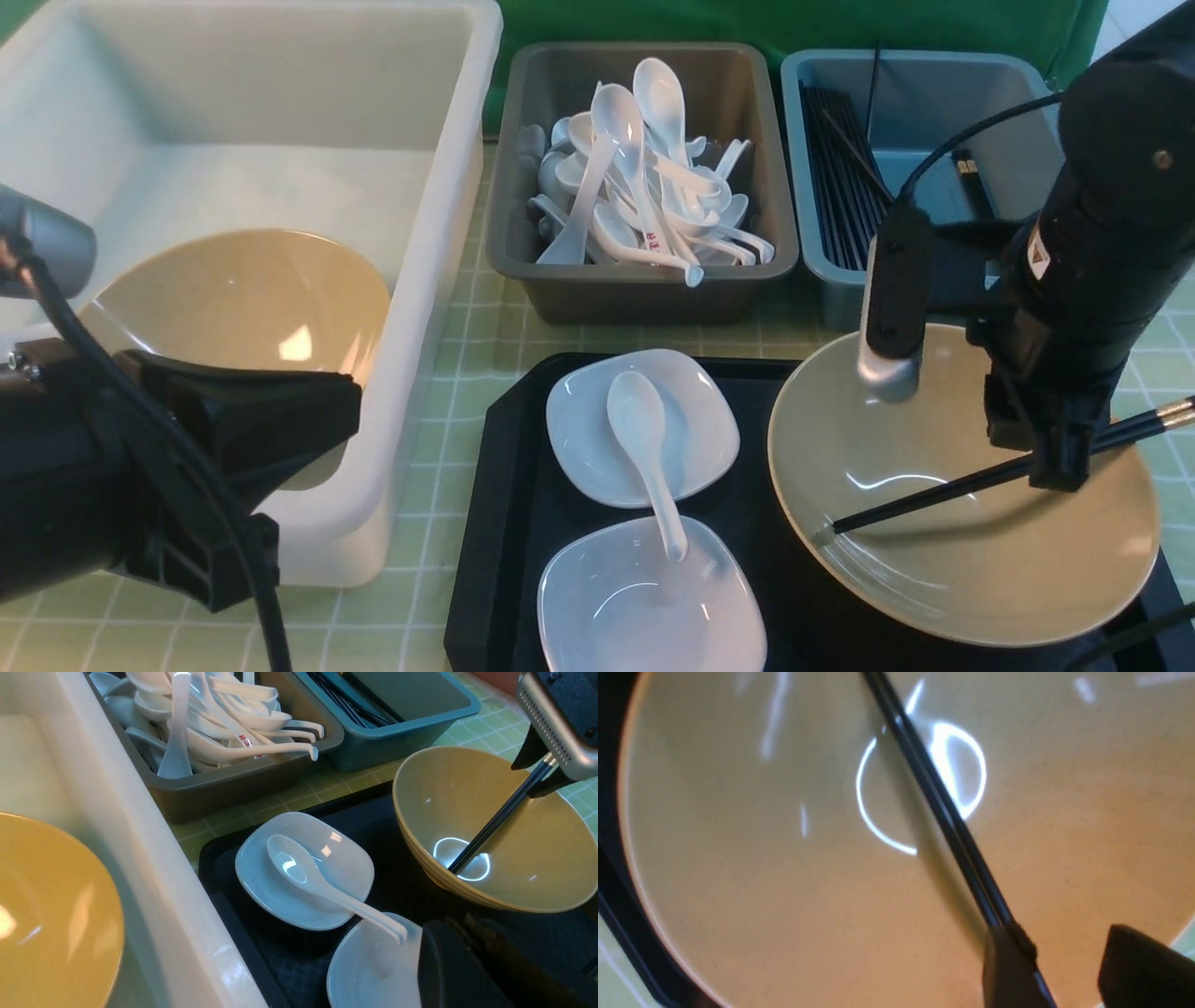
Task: On green table put chopsticks spoon bowls plates into blue grey white boxes.
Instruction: 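Move the grippers toward the tableware on the black tray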
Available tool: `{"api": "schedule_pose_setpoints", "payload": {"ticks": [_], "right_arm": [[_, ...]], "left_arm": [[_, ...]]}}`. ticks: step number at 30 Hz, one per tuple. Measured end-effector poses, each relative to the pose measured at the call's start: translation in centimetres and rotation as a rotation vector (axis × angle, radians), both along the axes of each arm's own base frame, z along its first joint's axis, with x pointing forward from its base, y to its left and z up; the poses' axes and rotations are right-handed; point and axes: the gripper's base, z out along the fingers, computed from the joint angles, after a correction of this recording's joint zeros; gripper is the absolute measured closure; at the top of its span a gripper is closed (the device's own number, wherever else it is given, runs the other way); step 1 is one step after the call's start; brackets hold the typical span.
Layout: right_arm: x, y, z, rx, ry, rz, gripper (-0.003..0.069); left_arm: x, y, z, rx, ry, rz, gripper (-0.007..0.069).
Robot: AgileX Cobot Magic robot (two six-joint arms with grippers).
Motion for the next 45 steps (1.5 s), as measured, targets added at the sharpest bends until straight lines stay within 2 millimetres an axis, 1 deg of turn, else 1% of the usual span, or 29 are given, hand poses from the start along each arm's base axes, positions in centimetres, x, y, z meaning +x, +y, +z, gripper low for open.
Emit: {"api": "schedule_pose_setpoints", "payload": {"ticks": [1, 6, 8, 9, 12, 14, 15, 17, 18, 20, 22, 30, 33, 35, 36, 39, 41, 43, 45], "right_arm": [[0.0, 0.0, -0.2, -0.017, 0.020, 0.020, 0.0370], [0.8, 0.3, -2.6, -0.080, 0.129, 0.074, 0.0369], [1.2, 0.5, -3.8, -0.098, 0.167, 0.093, 0.0369], [1.3, 0.5, -4.0, -0.100, 0.171, 0.094, 0.0369], [2.1, 0.9, -5.9, -0.121, 0.211, 0.134, 0.0375], [2.5, 1.0, -6.9, -0.141, 0.228, 0.147, 0.0399], [2.6, 1.0, -7.4, -0.149, 0.239, 0.151, 0.0422], [2.7, 1.0, -7.9, -0.158, 0.252, 0.154, 0.0486], [2.8, 1.0, -8.0, -0.159, 0.254, 0.153, 0.0533], [2.8, 1.1, -7.9, -0.159, 0.256, 0.145, 0.0587], [2.8, 1.1, -7.7, -0.161, 0.254, 0.142, 0.0601], [3.5, 1.5, -6.1, -0.142, 0.239, 0.114, 0.0602], [4.4, 2.5, -4.4, -0.058, 0.187, 0.082, 0.0602], [4.6, 2.8, -3.9, -0.034, 0.172, 0.072, 0.0603], [4.9, 3.1, -3.2, -0.004, 0.153, 0.067, 0.0603], [5.5, 3.4, -1.9, 0.025, 0.108, 0.057, 0.0603], [5.7, 3.4, -1.5, 0.039, 0.095, 0.039, 0.0603], [6.1, 3.2, -1.0, 0.106, 0.096, -0.012, 0.0603], [6.4, 2.6, -0.9, 0.153, 0.105, -0.060, 0.0603]], "left_arm": [[0.0, 0.0, 0.0, 0.000, 0.000, 0.000, 0.0626], [0.0, 0.0, 0.0, 0.000, 0.000, 0.000, 0.0626], [0.0, 0.0, 0.0, 0.000, 0.000, 0.000, 0.0626], [0.0, 0.0, 0.0, 0.000, 0.000, 0.000, 0.0626], [0.0, 0.0, 0.0, 0.000, 0.000, 0.000, 0.0626], [0.0, 0.0, 0.0, 0.000, 0.001, -0.001, 0.0626], [0.0, 0.0, 0.0, 0.001, 0.002, -0.001, 0.0626], [0.0, 0.0, 0.0, 0.002, 0.005, -0.004, 0.0626], [0.0, 0.0, -0.1, 0.003, 0.006, -0.004, 0.0626], [-0.1, 0.0, -0.1, 0.003, 0.008, -0.006, 0.0626], [-0.1, 0.0, -0.1, 0.004, 0.009, -0.006, 0.0626], [-0.1, 0.0, -0.1, 0.006, 0.011, -0.009, 0.0626], [-0.1, 0.0, -0.1, 0.006, 0.011, -0.009, 0.0626], [-0.1, 0.0, -0.1, 0.006, 0.011, -0.009, 0.0626], [-0.1, 0.0, -0.1, 0.006, 0.011, -0.009, 0.0626], [-0.1, 0.0, -0.1, 0.006, 0.011, -0.009, 0.0626], [-0.1, 0.0, -0.1, 0.006, 0.011, -0.009, 0.0626], [-0.1, 0.0, -0.1, 0.005, 0.010, -0.008, 0.0626], [0.0, 0.0, -0.1, 0.003, 0.005, -0.005, 0.0626]]}}
